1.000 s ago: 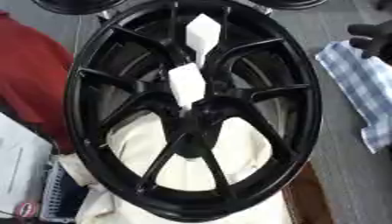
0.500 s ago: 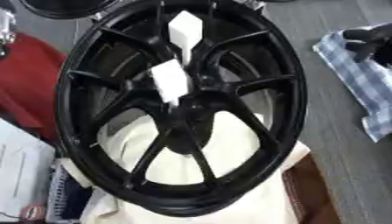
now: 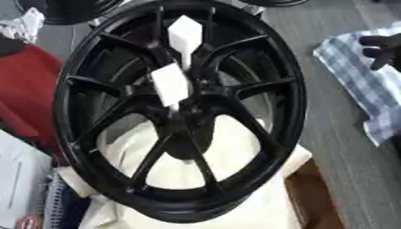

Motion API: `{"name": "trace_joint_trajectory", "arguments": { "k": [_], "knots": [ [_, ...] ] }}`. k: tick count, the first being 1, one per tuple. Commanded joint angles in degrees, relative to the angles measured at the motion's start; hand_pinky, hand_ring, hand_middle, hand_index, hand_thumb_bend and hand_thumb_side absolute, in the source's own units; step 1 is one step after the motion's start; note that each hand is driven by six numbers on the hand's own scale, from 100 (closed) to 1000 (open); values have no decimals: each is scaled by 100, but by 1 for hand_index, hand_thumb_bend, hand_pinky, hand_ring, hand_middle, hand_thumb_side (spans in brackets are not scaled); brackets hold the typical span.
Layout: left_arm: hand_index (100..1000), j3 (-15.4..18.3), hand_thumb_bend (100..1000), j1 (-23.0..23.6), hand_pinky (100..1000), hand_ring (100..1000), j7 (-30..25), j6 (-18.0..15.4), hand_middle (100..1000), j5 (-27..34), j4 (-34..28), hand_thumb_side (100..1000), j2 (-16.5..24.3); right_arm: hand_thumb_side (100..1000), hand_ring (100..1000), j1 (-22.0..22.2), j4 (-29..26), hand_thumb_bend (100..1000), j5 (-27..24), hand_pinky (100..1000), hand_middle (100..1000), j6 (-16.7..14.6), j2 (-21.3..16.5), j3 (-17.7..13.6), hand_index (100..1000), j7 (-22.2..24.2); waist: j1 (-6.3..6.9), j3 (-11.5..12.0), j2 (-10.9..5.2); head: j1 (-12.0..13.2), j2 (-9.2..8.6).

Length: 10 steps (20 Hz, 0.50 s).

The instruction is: Pull the pin out of the wheel hub.

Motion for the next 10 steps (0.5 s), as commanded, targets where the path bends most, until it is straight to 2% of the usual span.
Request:
{"name": "trace_joint_trajectory", "arguments": {
  "k": [1, 5, 9, 10],
  "knots": [
    [803, -379, 100, -391, 817, 698, -285, -271, 698, -177, 328, 280, 494, 683, 984, -92, -88, 100, 4, 1000, 599, 11, -200, 7, 802, 48, -5, -55, -71, 126, 30],
    [816, -929, 100, -942, 831, 742, -624, -499, 717, -475, 864, 409, 253, 683, 984, -102, -88, 100, 49, 1000, 599, 34, -214, 38, 802, 76, 15, -150, -62, 186, 0],
    [816, -1462, 100, -1514, 832, 744, -976, -581, 718, -748, 1435, 424, -118, 683, 984, -72, -88, 100, 73, 1000, 599, 15, -219, 30, 802, 62, 20, -136, -60, 146, -30],
    [855, -1567, 100, -1665, 845, 773, -1069, -618, 749, -784, 1587, 557, -227, 682, 984, -84, -88, 100, 74, 1000, 600, 12, -225, 34, 802, 63, 36, -160, -57, 163, -24]
  ]
}}
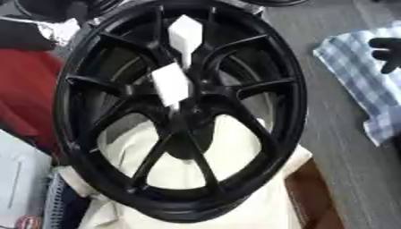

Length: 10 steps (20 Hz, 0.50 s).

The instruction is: Pull the pin out of the wheel hub.

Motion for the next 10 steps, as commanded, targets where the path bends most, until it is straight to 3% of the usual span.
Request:
{"name": "trace_joint_trajectory", "arguments": {
  "k": [1, 5, 10],
  "knots": [
    [859, -314, 100, -415, 846, 776, -291, -76, 751, -173, 427, 564, -209, 682, 984, -55, -88, 100, 18, 1000, 600, -19, -201, -37, 802, 13, 18, -81, -86, 37, -8],
    [874, -679, 126, -966, 872, 815, -629, -83, 784, -415, 977, 574, -690, 686, 984, -104, -88, 100, -5, 1000, 600, 19, -181, -16, 801, 40, 42, -178, -65, 79, -36],
    [876, -699, 112, -1681, 914, 864, -1079, -123, 829, -572, 1707, 528, -1269, 690, 985, -153, -88, 100, 22, 1000, 600, 49, -151, 3, 802, 74, 29, -186, 5, 220, -357]
  ]
}}
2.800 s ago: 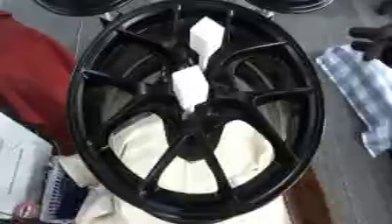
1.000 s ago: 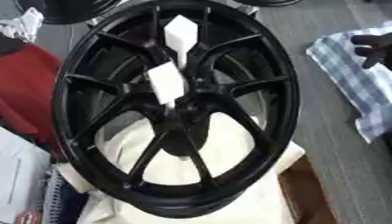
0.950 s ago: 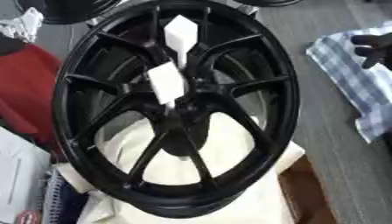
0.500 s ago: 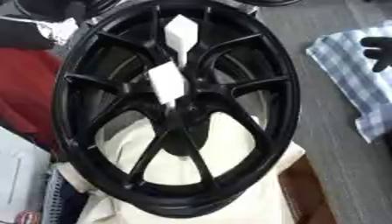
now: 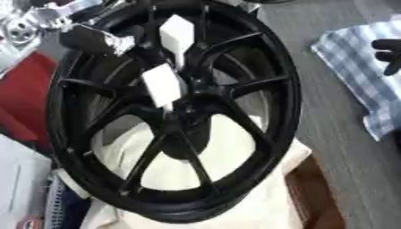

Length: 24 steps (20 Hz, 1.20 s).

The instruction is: Pull the pin out of the wheel hub.

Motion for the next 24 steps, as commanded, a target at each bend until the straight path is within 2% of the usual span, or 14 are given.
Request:
{"name": "trace_joint_trajectory", "arguments": {
  "k": [1, 6, 9, 11, 12, 15, 18, 21, 24],
  "knots": [
    [874, 89, 105, -387, 913, 862, -288, -60, 828, -77, 424, 518, -241, 691, 985, -83, -88, 100, 28, 1000, 600, 20, -141, -30, 802, 21, -33, -13, -58, 92, -258],
    [866, 261, 100, -702, 905, 847, -730, -431, 816, -159, 1142, 493, -575, 698, 985, -141, -88, 100, 85, 1000, 600, 52, -131, 13, 802, 64, -6, -47, 17, 144, -453],
    [872, 338, 120, -839, 910, 849, -1004, -702, 833, -86, 1559, 536, -705, 702, 985, -156, -88, 100, 143, 1000, 600, 64, -151, 36, 801, 76, 29, -69, 58, 138, -505],
    [868, 375, 165, -909, 909, 845, -1183, -881, 830, 3, 1694, 593, -751, 705, 985, -162, -88, 100, 182, 1000, 600, 69, -164, 60, 801, 86, 49, -87, 77, 128, -501],
    [866, 372, 198, -933, 907, 844, -1270, -968, 825, 70, 1721, 624, -751, 707, 984, -161, -88, 100, 205, 1000, 600, 71, -173, 71, 801, 90, 62, -93, 84, 123, -480],
    [863, 450, 167, -996, 901, 834, -1548, -1246, 820, 218, 1782, 641, -701, 712, 984, -139, -88, 100, 273, 1000, 599, 81, -183, 94, 800, 82, 88, -93, 103, 89, -374],
    [859, 676, 174, -1077, 902, 839, -1827, -1424, 821, 213, 1903, 614, -652, 718, 984, -96, -88, 100, 354, 1000, 599, 133, -176, 121, 799, 63, 106, -61, 110, 55, -214],
    [853, 924, 190, -1188, 906, 848, -2101, -1431, 819, 77, 1986, 538, -594, 719, 983, -44, -88, 100, 420, 1000, 599, 175, -191, 146, 799, 41, 138, 0, 82, 10, -62],
    [856, 1081, 236, -1257, 911, 856, -2385, -1443, 823, -24, 1959, 526, -502, 717, 983, 31, -88, 100, 466, 1000, 599, 172, -236, 150, 799, 21, 179, 71, 28, -41, 54]
  ]
}}
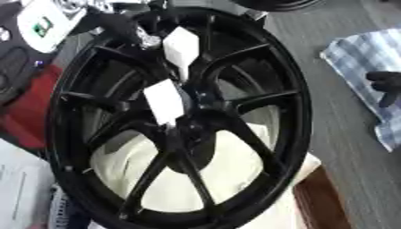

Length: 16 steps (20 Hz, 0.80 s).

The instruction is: Pull the pin out of the wheel hub.

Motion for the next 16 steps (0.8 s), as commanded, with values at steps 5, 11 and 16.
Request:
{"name": "trace_joint_trajectory", "arguments": {
  "k": [5, 11, 16],
  "knots": [
    [863, 263, 282, -195, 915, 859, -660, -104, 825, 50, -396, 561, 459, 716, 983, 159, -88, 100, 99, 1000, 599, 17, -293, -60, 799, -84, 73, 140, -299, -140, 220],
    [879, 373, 289, -186, 925, 861, -1175, -118, 834, 543, -1083, 689, 411, 718, 982, 167, -88, 100, 93, 1000, 598, 62, -287, -41, 797, -82, 95, 139, -324, -181, 78],
    [862, 238, 381, -237, 933, 866, -1290, 101, 816, 1007, -1403, 722, 399, 715, 980, 108, -88, 100, 63, 1000, 596, 56, -281, -21, 795, -50, 87, 62, -292, -181, -309]
  ]
}}
